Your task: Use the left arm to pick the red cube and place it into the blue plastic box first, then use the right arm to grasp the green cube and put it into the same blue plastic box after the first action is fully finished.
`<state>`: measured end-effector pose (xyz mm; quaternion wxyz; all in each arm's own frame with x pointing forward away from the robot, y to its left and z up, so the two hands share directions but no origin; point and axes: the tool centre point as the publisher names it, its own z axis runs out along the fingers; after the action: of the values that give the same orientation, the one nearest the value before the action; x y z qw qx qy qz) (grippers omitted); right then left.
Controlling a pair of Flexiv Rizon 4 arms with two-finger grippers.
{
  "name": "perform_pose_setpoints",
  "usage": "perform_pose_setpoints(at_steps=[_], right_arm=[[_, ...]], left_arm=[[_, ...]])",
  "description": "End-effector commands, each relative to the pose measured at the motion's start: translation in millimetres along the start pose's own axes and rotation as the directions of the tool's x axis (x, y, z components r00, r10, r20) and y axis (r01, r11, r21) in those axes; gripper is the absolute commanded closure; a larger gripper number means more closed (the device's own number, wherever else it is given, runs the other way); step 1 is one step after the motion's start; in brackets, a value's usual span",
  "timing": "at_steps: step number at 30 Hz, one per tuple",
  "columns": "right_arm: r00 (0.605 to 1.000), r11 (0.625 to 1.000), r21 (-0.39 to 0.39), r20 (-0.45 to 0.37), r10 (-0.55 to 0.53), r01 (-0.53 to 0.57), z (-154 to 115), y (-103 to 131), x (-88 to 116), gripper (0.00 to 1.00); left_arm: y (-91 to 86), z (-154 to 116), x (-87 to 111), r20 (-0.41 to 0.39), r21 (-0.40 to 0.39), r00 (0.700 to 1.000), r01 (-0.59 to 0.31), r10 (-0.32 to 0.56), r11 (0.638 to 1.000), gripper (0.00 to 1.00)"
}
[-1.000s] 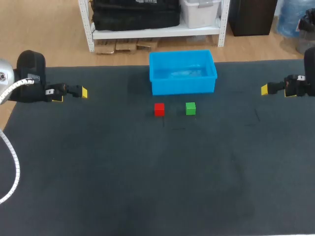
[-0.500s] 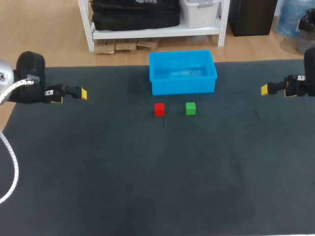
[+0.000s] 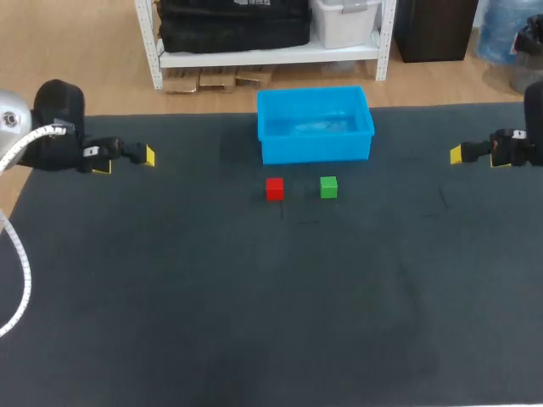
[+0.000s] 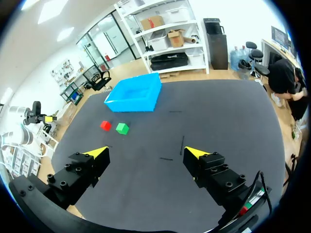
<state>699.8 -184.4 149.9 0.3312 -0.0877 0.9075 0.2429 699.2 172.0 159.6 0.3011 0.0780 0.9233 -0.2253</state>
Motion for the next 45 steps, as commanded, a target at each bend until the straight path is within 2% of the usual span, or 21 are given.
perform_pose_setpoints(at_steps=[1,15,34,45], right_arm=[[1.0,1.0,-0.001,-0.001,0.0,0.0,0.0,-0.4,-0.1,0.0],[1.0,1.0,-0.001,-0.001,0.0,0.0,0.0,-0.4,-0.1,0.0],[1.0,1.0,-0.001,-0.001,0.0,0.0,0.0,-0.4,-0.1,0.0],[1.0,1.0,-0.001,-0.001,0.0,0.0,0.0,-0.4,-0.1,0.0]], left_arm=[[-9.7,6.7,-11.3,-0.042,-0.087,0.999,-0.002,-0.001,0.996,0.0],[-31.9,24.9,-23.8,-0.1,-0.165,0.995,-0.013,-0.003,0.986,0.0],[-67.2,52.3,-32.2,-0.172,-0.28,0.984,0.0,-0.05,0.96,0.0],[-82.4,71.2,-38.9,-0.187,-0.307,0.98,0.013,-0.074,0.952,0.0]])
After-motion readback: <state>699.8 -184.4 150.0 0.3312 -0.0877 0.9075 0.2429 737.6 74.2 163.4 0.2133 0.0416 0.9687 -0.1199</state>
